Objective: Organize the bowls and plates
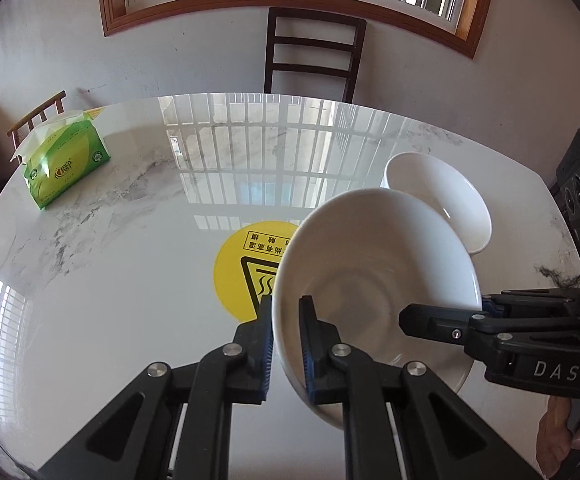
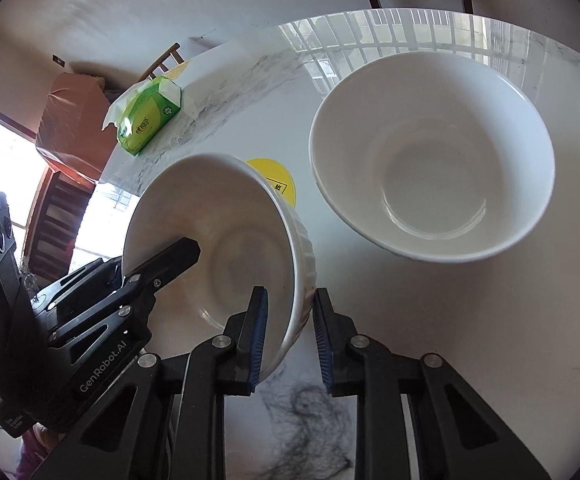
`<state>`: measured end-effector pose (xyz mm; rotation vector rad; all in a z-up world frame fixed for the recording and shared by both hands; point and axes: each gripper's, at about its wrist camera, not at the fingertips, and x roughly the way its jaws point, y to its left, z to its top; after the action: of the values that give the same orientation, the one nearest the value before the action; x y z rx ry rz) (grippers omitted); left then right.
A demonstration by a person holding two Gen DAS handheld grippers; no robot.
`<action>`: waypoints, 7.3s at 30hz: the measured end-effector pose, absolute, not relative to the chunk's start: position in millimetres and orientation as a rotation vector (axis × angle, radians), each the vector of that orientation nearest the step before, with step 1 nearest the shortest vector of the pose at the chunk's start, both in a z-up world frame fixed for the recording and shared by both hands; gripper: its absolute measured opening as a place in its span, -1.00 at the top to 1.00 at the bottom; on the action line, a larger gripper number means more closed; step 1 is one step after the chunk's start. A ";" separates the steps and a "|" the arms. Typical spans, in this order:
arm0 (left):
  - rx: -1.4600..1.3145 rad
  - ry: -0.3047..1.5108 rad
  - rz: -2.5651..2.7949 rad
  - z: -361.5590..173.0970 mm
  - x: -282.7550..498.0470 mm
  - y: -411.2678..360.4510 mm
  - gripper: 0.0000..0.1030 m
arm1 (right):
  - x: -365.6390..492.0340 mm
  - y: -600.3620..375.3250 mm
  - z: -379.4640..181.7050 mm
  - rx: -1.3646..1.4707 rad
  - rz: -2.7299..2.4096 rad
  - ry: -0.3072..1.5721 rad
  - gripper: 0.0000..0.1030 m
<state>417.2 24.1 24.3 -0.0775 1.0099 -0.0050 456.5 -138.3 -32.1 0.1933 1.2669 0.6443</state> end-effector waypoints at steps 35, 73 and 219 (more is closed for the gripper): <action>-0.076 0.943 -0.239 91.6 176.2 -51.9 0.61 | 232.5 -206.7 50.3 0.153 0.602 1.204 0.60; -0.014 1.077 -0.261 42.5 166.2 -50.3 0.61 | 202.8 -208.2 -14.2 0.308 0.590 1.497 0.55; 0.131 0.740 -0.281 108.1 211.5 -73.4 0.70 | 260.3 -258.2 37.3 0.502 0.622 1.120 0.68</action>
<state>211.5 -73.4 108.1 0.1309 0.7399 -0.2809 260.3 -258.2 37.3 0.5024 1.1198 0.6218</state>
